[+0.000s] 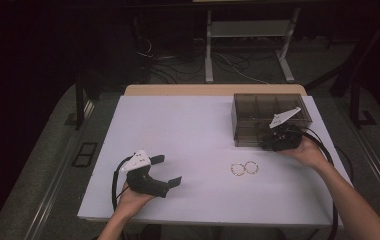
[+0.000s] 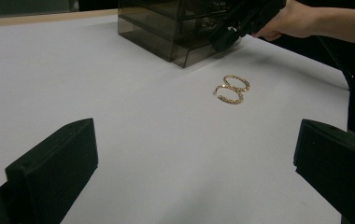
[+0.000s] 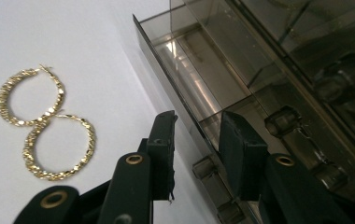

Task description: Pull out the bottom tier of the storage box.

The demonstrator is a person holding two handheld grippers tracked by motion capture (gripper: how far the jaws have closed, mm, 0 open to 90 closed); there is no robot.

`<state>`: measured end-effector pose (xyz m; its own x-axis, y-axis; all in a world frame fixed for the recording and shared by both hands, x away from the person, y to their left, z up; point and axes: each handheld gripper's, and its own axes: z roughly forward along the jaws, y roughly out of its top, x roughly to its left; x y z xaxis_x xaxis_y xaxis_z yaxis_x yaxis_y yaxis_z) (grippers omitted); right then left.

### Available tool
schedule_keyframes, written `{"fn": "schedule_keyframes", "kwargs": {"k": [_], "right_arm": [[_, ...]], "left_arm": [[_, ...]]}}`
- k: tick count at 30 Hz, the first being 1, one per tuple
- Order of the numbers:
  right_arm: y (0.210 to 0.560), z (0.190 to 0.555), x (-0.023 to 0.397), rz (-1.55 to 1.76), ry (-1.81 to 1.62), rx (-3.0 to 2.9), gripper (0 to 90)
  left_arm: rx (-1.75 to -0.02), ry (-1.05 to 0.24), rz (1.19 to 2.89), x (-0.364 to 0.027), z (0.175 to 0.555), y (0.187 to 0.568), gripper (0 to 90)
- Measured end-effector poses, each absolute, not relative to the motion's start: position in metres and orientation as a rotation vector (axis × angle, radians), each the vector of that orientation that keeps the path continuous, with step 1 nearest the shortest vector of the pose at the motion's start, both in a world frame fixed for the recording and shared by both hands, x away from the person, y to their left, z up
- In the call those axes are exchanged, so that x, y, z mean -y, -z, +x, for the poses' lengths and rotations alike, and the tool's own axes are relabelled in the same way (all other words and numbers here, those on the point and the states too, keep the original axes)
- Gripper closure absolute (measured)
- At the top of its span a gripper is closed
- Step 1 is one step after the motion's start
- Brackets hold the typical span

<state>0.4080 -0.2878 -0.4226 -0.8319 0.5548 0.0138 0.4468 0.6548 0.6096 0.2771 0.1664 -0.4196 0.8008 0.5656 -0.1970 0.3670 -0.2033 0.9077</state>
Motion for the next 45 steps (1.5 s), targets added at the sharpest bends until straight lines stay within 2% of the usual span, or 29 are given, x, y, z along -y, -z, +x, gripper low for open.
{"fn": "schedule_keyframes", "kwargs": {"k": [6, 45], "right_arm": [[0.424, 0.411, 0.290, 0.841, -0.939, -2.697, 70.4], [0.426, 0.403, 0.296, 0.791, -0.896, -2.817, 72.5]], "left_arm": [[-0.715, -0.213, 1.821, -0.167, 0.277, 0.420, 0.0], [-0.711, -0.204, 1.826, -0.166, 0.277, 0.420, 0.0]]}}
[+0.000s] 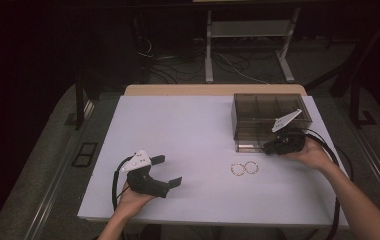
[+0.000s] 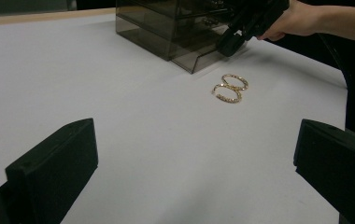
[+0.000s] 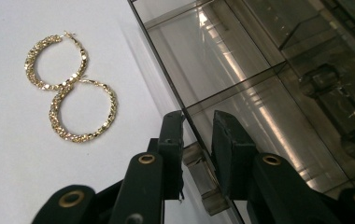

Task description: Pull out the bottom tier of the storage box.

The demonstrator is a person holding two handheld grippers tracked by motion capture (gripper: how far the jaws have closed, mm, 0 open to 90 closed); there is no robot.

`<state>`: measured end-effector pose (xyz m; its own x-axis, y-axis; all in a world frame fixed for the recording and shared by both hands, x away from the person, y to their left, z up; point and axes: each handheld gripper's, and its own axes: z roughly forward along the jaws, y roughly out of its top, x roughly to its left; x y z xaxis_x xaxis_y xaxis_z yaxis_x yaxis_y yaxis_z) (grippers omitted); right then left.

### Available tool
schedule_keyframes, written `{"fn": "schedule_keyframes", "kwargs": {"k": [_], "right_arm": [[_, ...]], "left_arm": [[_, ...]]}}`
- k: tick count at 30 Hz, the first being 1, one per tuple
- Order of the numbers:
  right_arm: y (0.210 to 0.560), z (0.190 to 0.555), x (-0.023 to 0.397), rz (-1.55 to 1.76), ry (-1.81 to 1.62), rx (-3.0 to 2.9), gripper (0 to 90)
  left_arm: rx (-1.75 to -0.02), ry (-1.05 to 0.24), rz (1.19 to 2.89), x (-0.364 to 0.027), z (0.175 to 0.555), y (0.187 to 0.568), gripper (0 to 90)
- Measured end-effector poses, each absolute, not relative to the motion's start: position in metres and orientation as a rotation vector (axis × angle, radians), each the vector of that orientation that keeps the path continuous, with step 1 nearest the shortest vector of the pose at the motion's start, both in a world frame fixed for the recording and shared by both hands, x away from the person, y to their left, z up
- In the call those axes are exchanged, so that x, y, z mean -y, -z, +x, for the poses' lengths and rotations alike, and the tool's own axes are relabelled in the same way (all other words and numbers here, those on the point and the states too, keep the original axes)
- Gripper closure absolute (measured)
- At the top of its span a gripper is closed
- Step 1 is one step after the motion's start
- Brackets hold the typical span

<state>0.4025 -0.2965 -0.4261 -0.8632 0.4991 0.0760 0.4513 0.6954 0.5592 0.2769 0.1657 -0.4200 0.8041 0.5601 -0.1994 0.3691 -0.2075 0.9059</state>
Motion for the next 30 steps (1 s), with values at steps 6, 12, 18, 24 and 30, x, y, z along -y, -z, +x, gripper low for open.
{"fn": "schedule_keyframes", "kwargs": {"k": [6, 12, 18, 24, 30], "right_arm": [[0.4286, 0.4026, 0.2972, 0.803, -0.882, -2.856, 72.1], [0.4304, 0.4019, 0.2974, 0.808, -0.889, -2.870, 72.3], [0.4306, 0.3999, 0.2983, 0.808, -0.896, -2.887, 72.6], [0.4306, 0.3979, 0.2989, 0.811, -0.899, -2.889, 72.6], [0.4317, 0.3956, 0.3006, 0.854, -0.923, -2.908, 73.0]], "left_arm": [[-0.707, -0.205, 1.831, -0.1653, 0.2771, 0.4203, 0.0], [-0.709, -0.204, 1.831, -0.1652, 0.2769, 0.4203, 0.0], [-0.710, -0.204, 1.831, -0.1653, 0.2768, 0.4204, 0.0], [-0.711, -0.204, 1.831, -0.1651, 0.2766, 0.4204, 0.0], [-0.710, -0.203, 1.833, -0.1648, 0.2765, 0.4205, 0.0]]}}
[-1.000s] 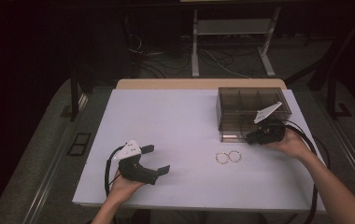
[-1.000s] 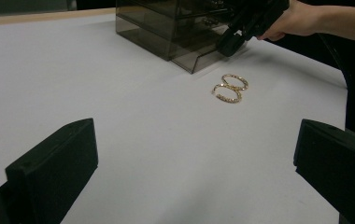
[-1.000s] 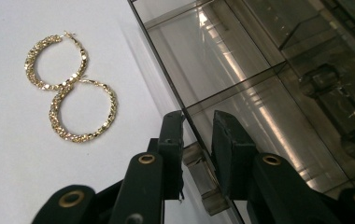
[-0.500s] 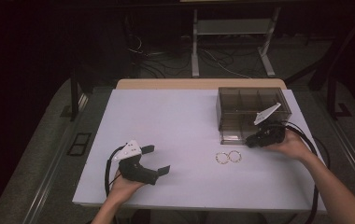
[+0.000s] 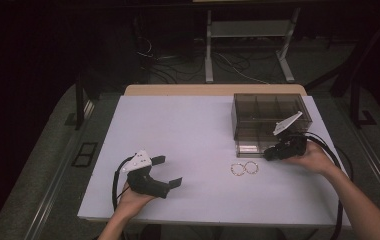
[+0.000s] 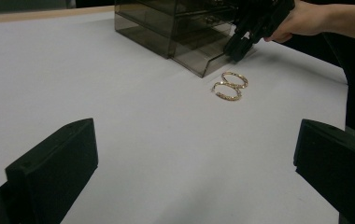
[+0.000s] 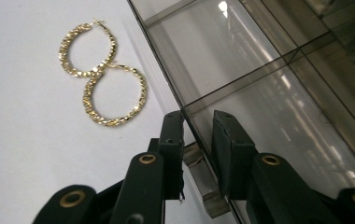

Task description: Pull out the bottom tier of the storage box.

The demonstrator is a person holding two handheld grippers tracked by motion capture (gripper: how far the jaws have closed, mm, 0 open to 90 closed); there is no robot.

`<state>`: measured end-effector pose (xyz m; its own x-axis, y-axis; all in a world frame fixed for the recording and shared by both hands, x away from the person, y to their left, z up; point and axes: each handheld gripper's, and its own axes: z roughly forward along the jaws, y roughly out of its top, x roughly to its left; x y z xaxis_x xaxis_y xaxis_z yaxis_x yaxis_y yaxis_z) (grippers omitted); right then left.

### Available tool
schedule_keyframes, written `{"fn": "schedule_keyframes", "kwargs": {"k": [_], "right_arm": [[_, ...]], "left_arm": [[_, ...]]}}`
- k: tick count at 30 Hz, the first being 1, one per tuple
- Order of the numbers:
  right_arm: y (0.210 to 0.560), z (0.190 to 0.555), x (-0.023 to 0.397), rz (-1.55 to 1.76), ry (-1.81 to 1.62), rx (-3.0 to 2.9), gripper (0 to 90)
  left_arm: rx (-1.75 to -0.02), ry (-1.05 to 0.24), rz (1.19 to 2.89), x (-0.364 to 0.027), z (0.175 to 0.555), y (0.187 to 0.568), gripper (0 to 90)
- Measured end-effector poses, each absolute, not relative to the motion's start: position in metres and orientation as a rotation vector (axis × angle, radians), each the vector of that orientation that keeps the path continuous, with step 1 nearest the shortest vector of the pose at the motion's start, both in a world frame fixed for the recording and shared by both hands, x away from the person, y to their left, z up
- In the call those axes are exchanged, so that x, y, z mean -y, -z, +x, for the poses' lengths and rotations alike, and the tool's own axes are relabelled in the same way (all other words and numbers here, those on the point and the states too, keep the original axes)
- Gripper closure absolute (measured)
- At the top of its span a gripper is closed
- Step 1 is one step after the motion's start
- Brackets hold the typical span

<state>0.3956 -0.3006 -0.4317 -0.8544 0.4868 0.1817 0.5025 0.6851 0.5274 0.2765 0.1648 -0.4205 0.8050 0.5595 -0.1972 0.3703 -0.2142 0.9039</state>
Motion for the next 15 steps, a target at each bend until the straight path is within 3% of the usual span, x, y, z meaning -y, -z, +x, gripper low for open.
{"fn": "schedule_keyframes", "kwargs": {"k": [15], "right_arm": [[0.4322, 0.3911, 0.3016, -0.815, 0.908, 2.843, 73.5]], "left_arm": [[-0.709, -0.201, 1.835, -0.1646, 0.2764, 0.4206, 0.0]]}}
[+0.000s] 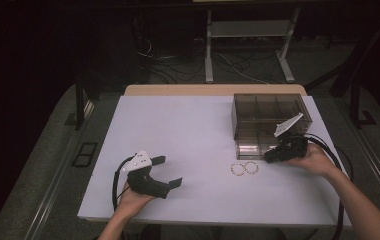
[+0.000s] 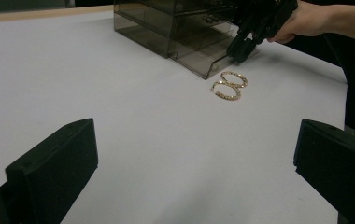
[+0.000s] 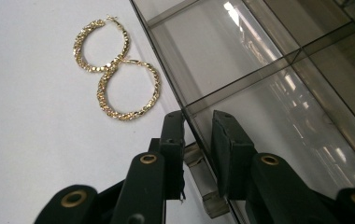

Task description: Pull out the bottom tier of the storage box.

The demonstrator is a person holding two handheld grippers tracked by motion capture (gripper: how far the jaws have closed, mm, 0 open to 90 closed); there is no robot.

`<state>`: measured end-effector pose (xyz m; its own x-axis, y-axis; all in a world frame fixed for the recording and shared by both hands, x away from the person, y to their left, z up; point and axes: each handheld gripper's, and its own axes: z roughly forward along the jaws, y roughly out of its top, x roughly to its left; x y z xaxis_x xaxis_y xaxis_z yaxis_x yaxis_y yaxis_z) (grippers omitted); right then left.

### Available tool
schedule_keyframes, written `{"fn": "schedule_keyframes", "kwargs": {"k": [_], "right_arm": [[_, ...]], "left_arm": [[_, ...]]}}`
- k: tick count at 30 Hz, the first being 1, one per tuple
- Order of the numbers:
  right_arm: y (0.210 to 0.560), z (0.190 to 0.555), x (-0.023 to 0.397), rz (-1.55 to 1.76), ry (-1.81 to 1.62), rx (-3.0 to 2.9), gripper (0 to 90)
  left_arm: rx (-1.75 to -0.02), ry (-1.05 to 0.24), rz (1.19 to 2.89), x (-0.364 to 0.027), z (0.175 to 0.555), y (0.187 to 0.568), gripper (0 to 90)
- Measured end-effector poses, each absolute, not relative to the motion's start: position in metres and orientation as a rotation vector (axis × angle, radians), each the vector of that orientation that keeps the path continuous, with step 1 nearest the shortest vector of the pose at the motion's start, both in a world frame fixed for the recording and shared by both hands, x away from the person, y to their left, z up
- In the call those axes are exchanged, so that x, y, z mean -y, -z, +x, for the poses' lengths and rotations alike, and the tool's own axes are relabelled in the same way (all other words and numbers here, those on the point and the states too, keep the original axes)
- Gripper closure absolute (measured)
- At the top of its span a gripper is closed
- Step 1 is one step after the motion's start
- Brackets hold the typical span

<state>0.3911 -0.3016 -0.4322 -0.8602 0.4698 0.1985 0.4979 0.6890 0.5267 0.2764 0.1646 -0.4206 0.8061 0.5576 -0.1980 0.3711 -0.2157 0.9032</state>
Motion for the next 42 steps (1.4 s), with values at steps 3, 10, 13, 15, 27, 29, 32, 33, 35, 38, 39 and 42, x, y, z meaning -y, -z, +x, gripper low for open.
{"fn": "schedule_keyframes", "kwargs": {"k": [3, 10, 13, 15, 27, 29, 32, 33, 35, 38, 39, 42], "right_arm": [[0.432, 0.390, 0.302, -0.811, 0.908, 2.842, 73.6], [0.432, 0.387, 0.302, -0.798, 0.906, 2.835, 73.8], [0.432, 0.386, 0.302, -0.792, 0.906, 2.833, 73.9], [0.432, 0.386, 0.301, -0.793, 0.907, 2.831, 73.8], [0.422, 0.382, 0.306, -0.827, 0.969, 2.848, 67.3], [0.418, 0.380, 0.307, -0.838, 0.992, 2.847, 65.5], [0.412, 0.378, 0.307, -0.849, 1.016, 2.842, 63.5], [0.410, 0.377, 0.307, -0.851, 1.015, 2.847, 62.4], [0.405, 0.375, 0.305, -0.858, 1.019, 2.850, 60.1], [0.398, 0.371, 0.303, -0.863, 1.043, 2.840, 55.3], [0.397, 0.370, 0.302, -0.863, 1.051, 2.837, 54.5], [0.391, 0.366, 0.299, -0.874, 1.071, 2.825, 49.1]], "left_arm": [[-0.710, -0.200, 1.834, -0.165, 0.276, 0.421, 0.0], [-0.706, -0.199, 1.838, -0.164, 0.277, 0.421, 0.0], [-0.707, -0.199, 1.838, -0.164, 0.277, 0.421, 0.0], [-0.707, -0.198, 1.839, -0.164, 0.277, 0.421, 0.0], [-0.709, -0.198, 1.834, -0.165, 0.276, 0.421, 0.0], [-0.708, -0.197, 1.834, -0.164, 0.276, 0.420, 0.0], [-0.705, -0.197, 1.832, -0.164, 0.276, 0.420, 0.0], [-0.703, -0.197, 1.833, -0.164, 0.276, 0.420, 0.0], [-0.701, -0.197, 1.834, -0.164, 0.276, 0.420, 0.0], [-0.698, -0.197, 1.835, -0.164, 0.276, 0.420, 0.0], [-0.698, -0.196, 1.835, -0.164, 0.276, 0.420, 0.0], [-0.697, -0.194, 1.836, -0.164, 0.276, 0.420, 0.0]]}}
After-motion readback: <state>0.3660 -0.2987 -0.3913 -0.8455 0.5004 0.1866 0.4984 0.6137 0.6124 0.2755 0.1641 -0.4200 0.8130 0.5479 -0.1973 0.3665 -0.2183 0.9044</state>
